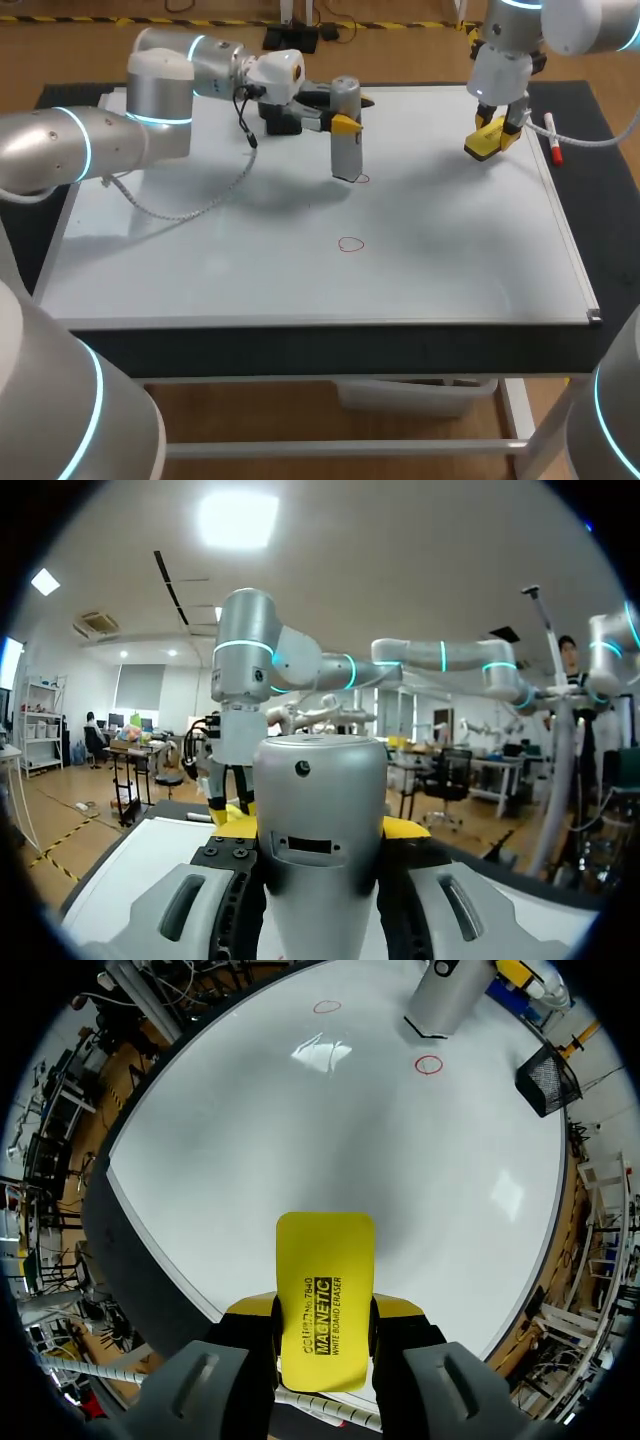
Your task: Pick up the inspection probe, press it on each red-marked spot on the whiteboard one by one, put down the probe, pick up the eraser, and wipe off all the red marks.
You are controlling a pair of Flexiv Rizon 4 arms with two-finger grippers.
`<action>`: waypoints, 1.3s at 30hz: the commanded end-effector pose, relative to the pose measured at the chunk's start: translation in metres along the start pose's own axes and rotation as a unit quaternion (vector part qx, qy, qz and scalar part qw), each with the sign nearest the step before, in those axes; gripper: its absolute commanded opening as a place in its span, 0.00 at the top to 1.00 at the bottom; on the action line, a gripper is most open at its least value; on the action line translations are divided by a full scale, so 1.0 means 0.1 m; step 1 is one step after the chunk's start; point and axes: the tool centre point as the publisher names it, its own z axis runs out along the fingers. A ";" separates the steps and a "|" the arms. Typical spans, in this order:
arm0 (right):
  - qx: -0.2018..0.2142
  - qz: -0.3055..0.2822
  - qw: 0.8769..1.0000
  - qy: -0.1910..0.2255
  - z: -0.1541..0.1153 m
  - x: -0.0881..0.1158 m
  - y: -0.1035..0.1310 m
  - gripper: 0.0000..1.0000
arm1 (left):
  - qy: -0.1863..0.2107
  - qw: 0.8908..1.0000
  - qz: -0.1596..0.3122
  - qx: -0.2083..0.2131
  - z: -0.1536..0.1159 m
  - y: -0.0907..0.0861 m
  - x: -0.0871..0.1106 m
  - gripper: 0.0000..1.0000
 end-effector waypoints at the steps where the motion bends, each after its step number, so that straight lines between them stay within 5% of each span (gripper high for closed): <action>1: 0.001 -0.001 1.000 0.002 -0.01 0.00 -0.01 1.00 | 0.021 1.000 -0.003 0.004 0.03 0.07 -0.13 1.00; 39: 0.001 -0.001 1.000 0.002 -0.01 0.00 -0.01 1.00 | 0.025 1.000 -0.016 -0.005 0.10 0.27 -0.33 1.00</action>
